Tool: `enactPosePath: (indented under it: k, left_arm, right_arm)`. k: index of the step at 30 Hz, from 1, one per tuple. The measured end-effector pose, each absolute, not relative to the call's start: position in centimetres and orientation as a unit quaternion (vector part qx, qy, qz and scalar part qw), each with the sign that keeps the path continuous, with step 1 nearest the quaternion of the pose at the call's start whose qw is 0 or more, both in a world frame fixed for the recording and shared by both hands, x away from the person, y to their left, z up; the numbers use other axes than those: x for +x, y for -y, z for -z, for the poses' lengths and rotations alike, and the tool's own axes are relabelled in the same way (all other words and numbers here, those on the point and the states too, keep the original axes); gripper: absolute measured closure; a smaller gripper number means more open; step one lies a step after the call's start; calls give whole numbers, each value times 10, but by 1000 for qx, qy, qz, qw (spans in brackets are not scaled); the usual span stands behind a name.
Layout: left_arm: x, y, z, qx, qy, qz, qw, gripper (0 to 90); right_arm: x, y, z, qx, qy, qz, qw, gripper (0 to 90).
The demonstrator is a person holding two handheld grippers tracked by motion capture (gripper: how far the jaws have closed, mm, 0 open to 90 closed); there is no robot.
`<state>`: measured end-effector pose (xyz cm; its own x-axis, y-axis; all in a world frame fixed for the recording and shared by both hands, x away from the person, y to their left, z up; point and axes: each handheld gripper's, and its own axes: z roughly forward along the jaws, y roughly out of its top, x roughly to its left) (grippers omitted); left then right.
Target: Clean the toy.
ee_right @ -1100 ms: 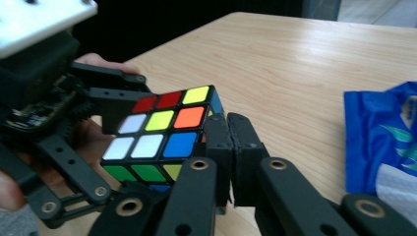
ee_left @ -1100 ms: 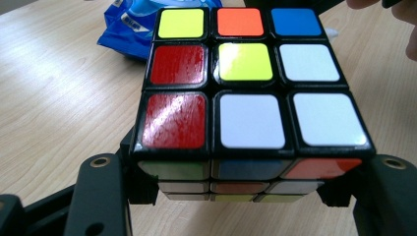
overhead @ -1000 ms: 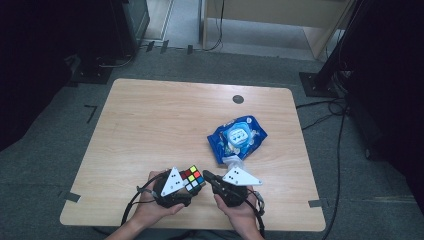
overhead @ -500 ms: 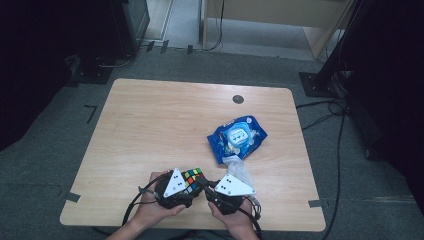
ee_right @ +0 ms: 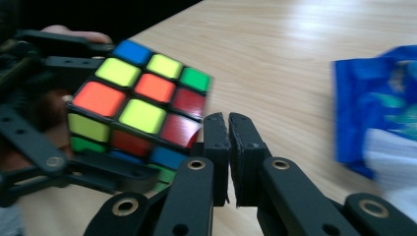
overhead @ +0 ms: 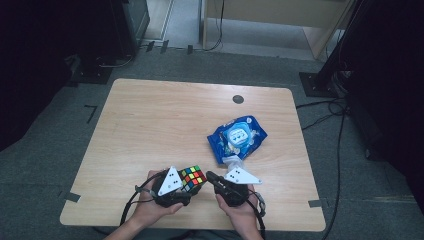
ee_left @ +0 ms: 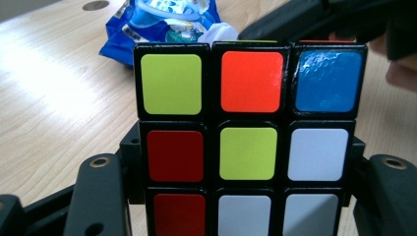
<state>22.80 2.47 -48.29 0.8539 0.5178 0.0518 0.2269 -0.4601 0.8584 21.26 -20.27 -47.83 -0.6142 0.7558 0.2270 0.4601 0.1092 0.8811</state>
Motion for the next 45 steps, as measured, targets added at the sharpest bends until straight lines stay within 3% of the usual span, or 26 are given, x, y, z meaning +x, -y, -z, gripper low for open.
enactPosePath:
  k: [2,6,11,16,21,36,40,43,45]
  left_arm:
    - [229,-27,482,839,-223,-151,472,340]
    - [232,-32,482,836,-234,-156,471,340]
    - [235,-38,484,834,-246,-157,469,340]
    - [236,-37,485,835,-248,-157,465,340]
    - [236,-37,486,836,-248,-157,464,340]
    - [236,-39,486,836,-246,-158,465,340]
    - [235,-38,486,837,-242,-159,465,340]
    - [234,-37,486,836,-241,-158,466,340]
    - [234,-37,487,837,-241,-157,466,340]
  right_arm:
    - [212,201,478,409,-730,-529,140,879]
    - [216,219,469,424,-710,-544,140,806]
    - [223,261,473,453,-734,-438,254,731]
    - [235,277,497,467,-766,-383,221,627]
    - [239,272,509,470,-776,-373,192,600]
    - [238,267,515,473,-770,-380,198,520]
    - [240,268,520,479,-774,-367,192,532]
    - [241,269,518,485,-772,-362,193,635]
    - [242,271,518,489,-771,-363,190,754]
